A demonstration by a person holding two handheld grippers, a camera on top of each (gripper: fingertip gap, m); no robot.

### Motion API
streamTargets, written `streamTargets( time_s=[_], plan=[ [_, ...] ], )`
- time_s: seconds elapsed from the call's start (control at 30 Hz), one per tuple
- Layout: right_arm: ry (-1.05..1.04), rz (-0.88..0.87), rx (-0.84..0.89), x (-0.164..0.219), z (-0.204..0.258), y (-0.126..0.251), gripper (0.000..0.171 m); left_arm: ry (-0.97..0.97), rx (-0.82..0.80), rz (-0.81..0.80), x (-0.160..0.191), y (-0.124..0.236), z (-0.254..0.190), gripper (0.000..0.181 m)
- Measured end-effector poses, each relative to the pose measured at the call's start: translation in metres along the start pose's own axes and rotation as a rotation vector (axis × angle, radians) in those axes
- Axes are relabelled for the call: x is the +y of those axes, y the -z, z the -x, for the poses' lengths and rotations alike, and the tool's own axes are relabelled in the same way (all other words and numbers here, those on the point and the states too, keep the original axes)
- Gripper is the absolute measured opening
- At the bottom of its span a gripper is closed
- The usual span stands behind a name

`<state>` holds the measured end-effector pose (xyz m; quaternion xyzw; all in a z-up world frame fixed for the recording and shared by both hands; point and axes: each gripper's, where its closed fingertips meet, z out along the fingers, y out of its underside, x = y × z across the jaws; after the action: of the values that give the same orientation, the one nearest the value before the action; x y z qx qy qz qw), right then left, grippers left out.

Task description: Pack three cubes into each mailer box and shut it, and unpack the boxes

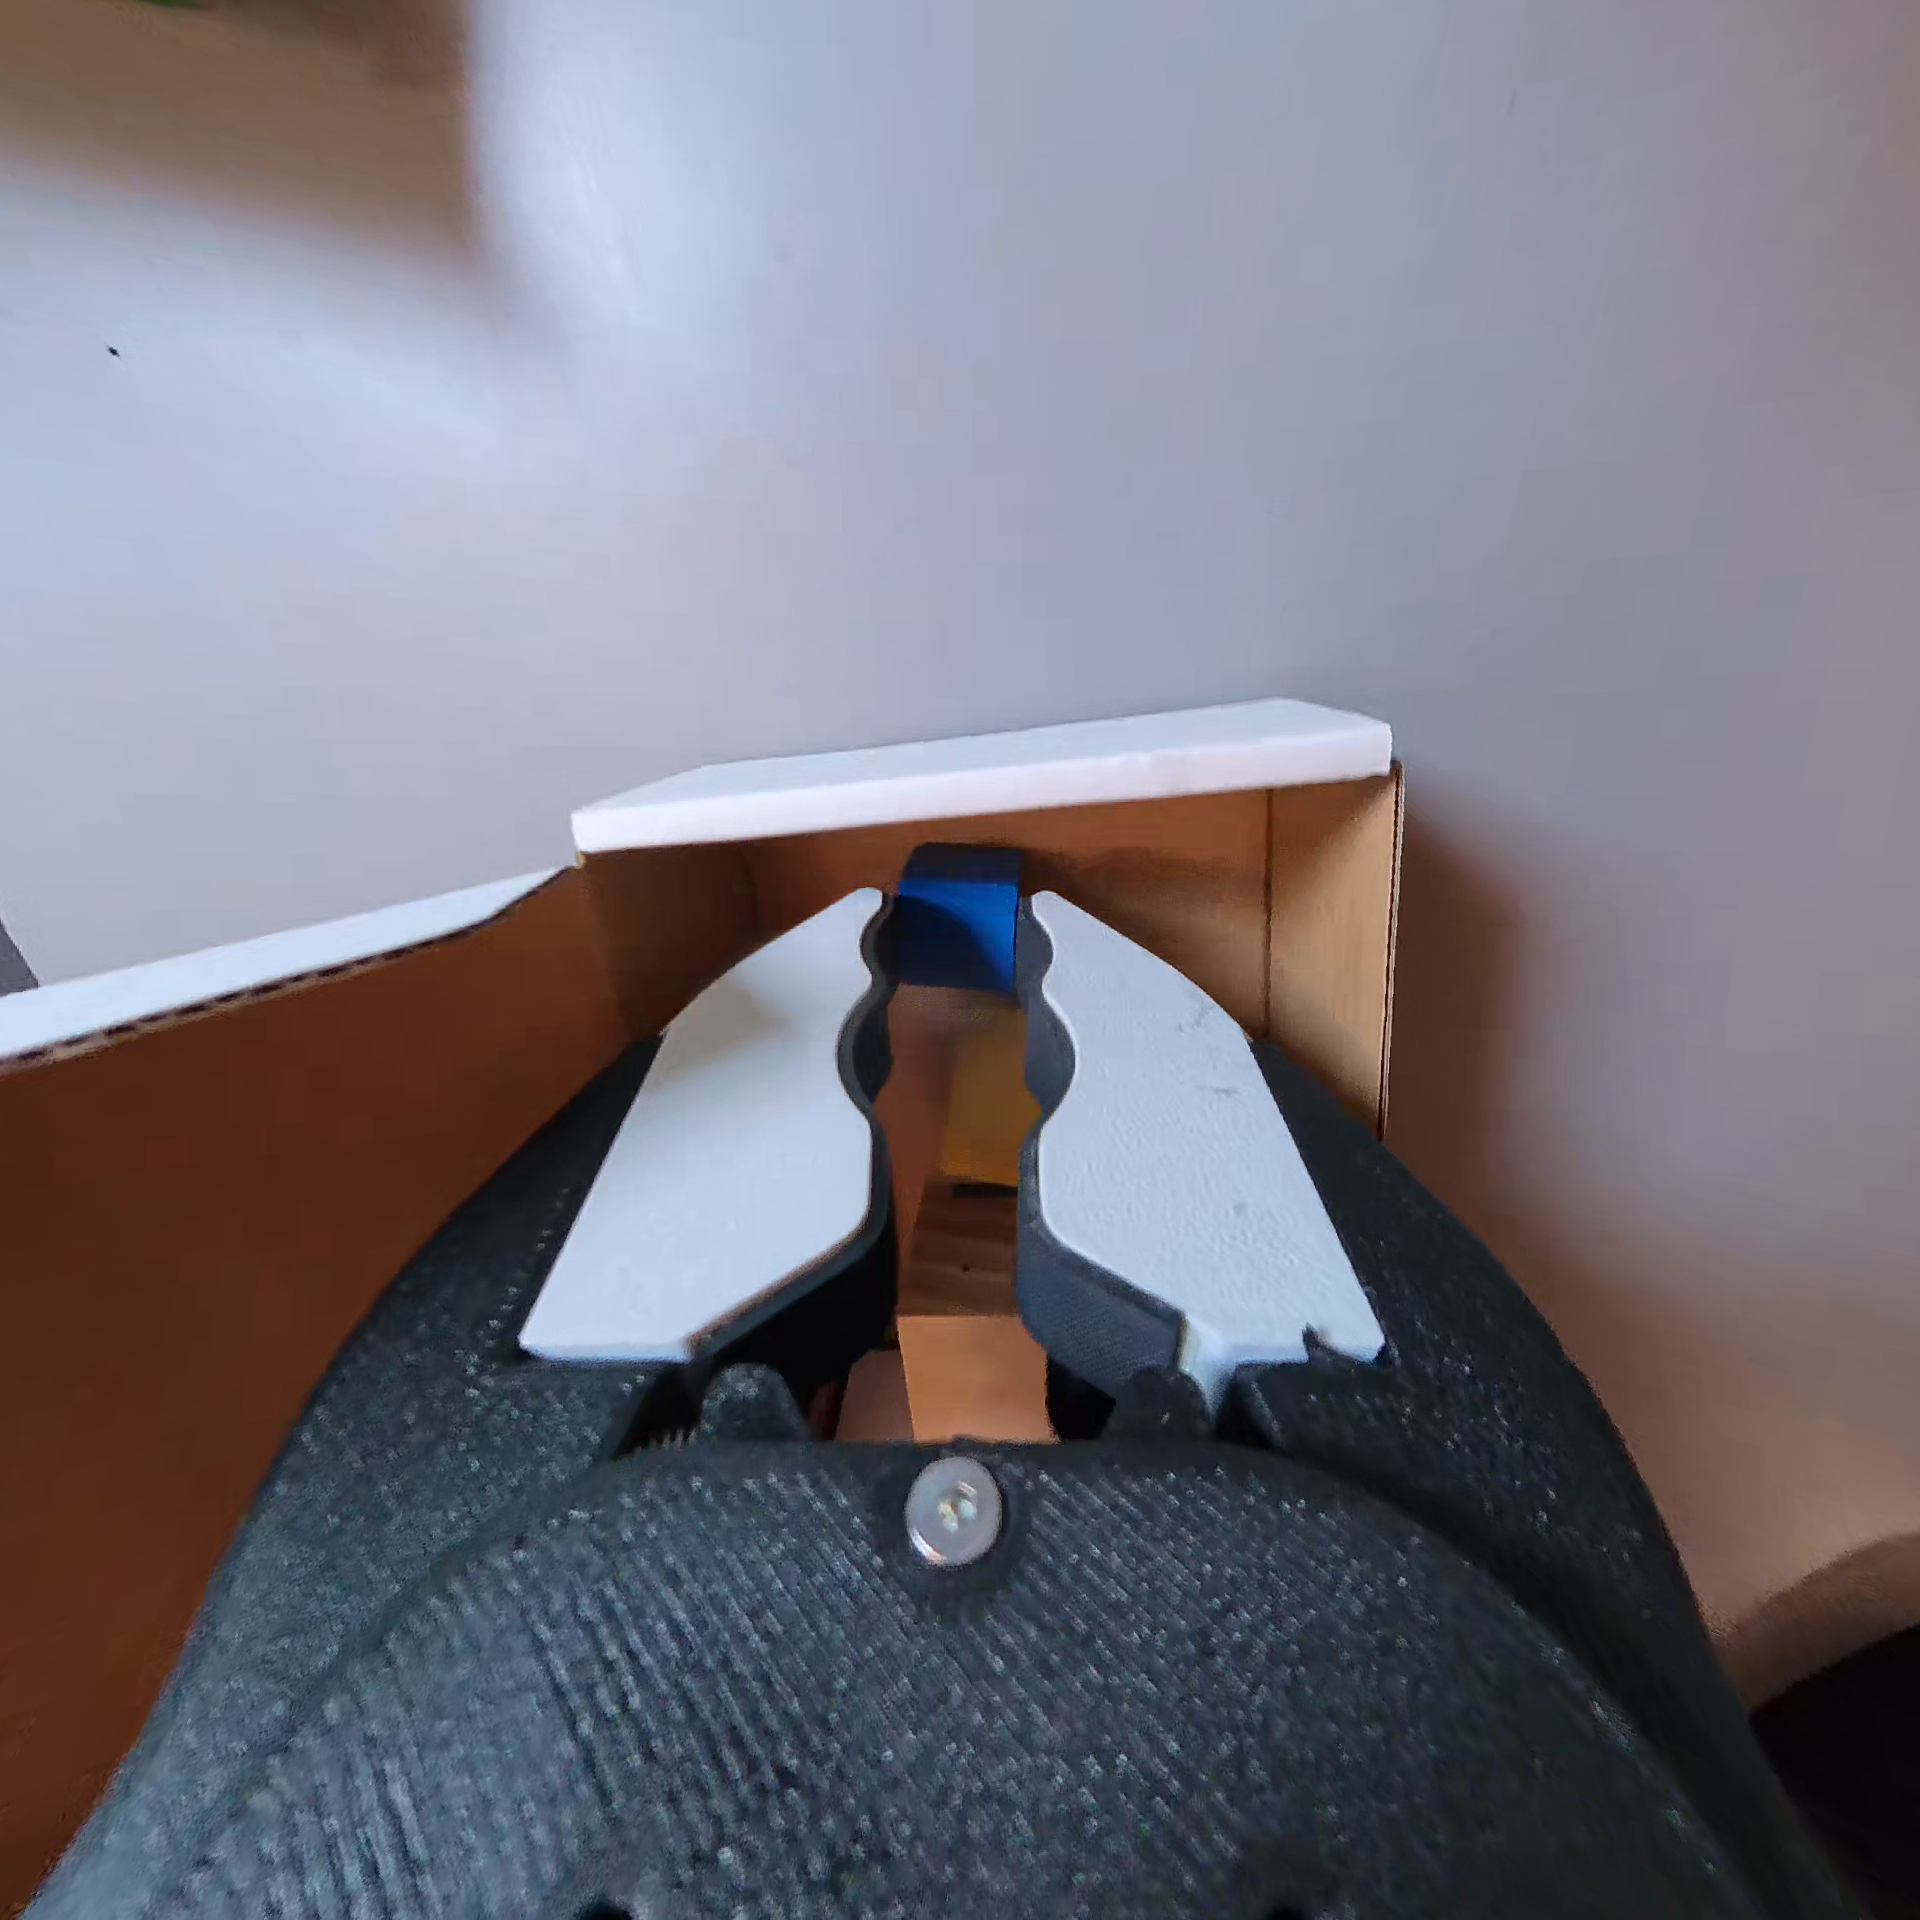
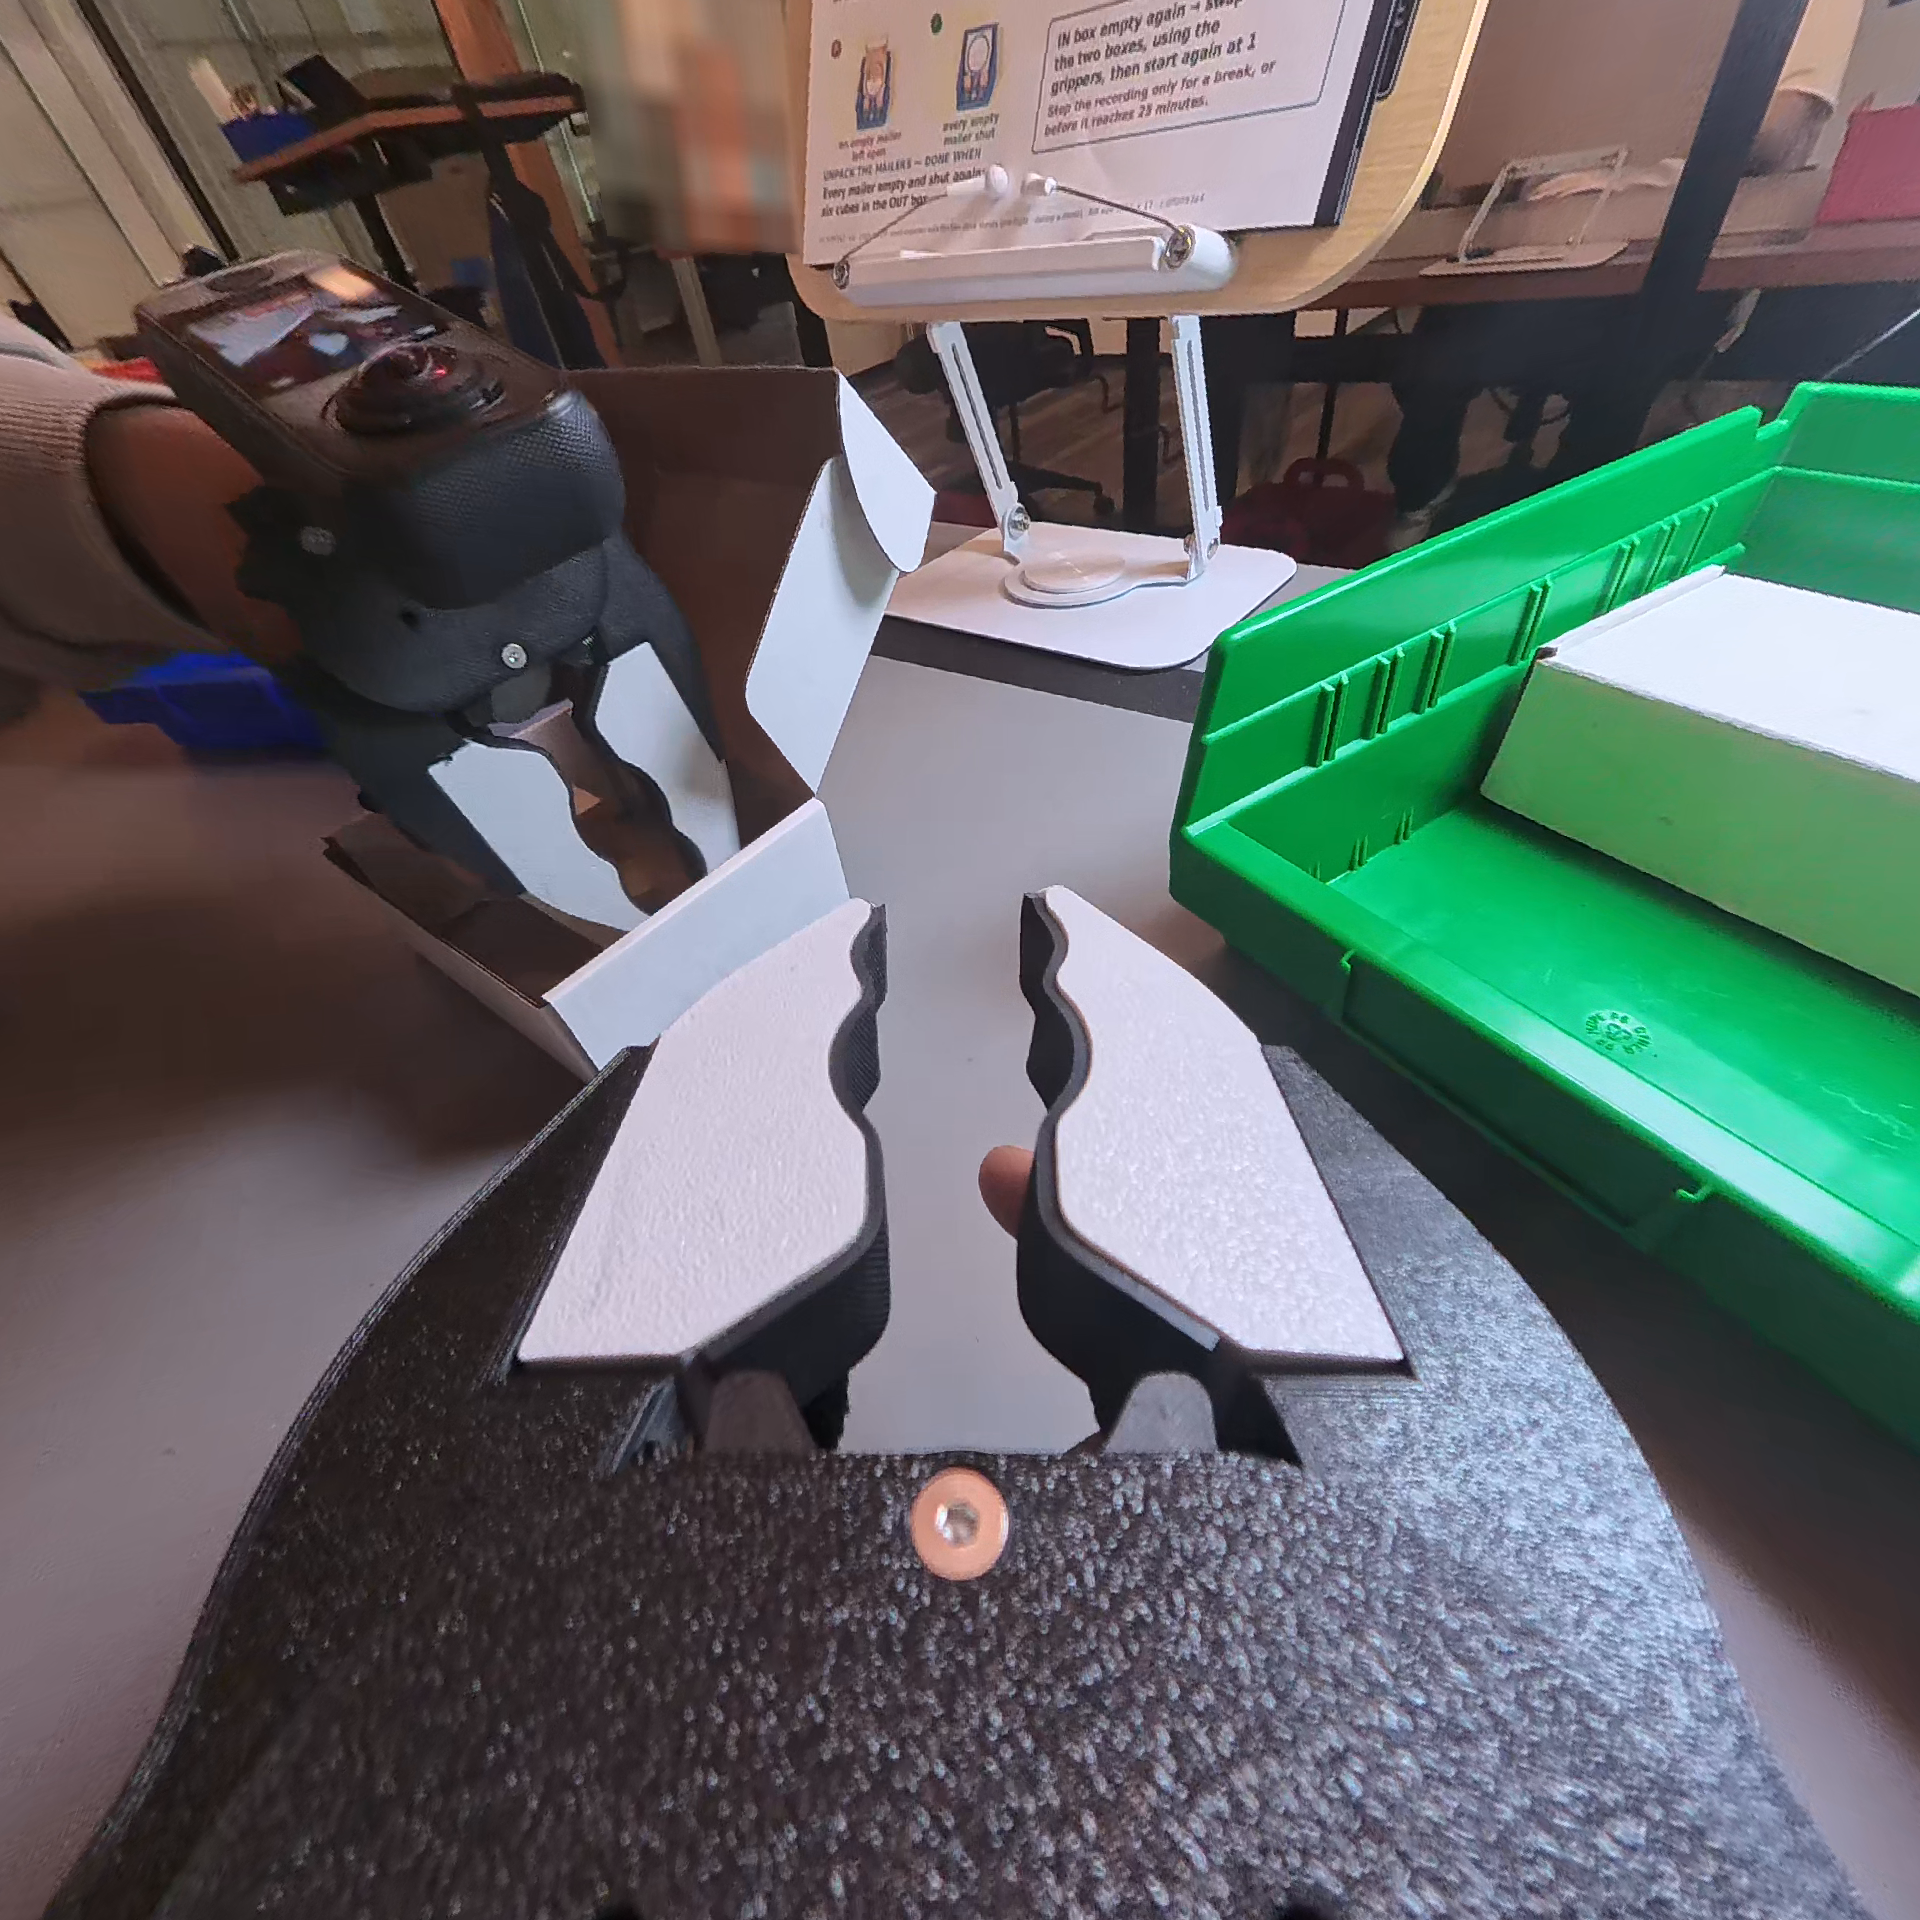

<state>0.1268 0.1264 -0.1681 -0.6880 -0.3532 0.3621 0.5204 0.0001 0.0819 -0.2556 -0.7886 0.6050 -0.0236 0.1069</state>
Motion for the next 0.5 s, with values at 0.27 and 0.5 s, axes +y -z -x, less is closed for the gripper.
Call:
streamTargets(
  time_s=[0.27,0.5],
  plan=[
    [0.002,0.0,-0.004,0.0,0.001,0.0,0.024,0.07,0.003,-0.076,-0.008,0.002,-0.001,0.027],
    [0.008,0.0,-0.02,0.001,0.005,-0.001,0.025,0.123,-0.069,-0.326,-0.012,0.058,-0.007,0.028]
  ],
)
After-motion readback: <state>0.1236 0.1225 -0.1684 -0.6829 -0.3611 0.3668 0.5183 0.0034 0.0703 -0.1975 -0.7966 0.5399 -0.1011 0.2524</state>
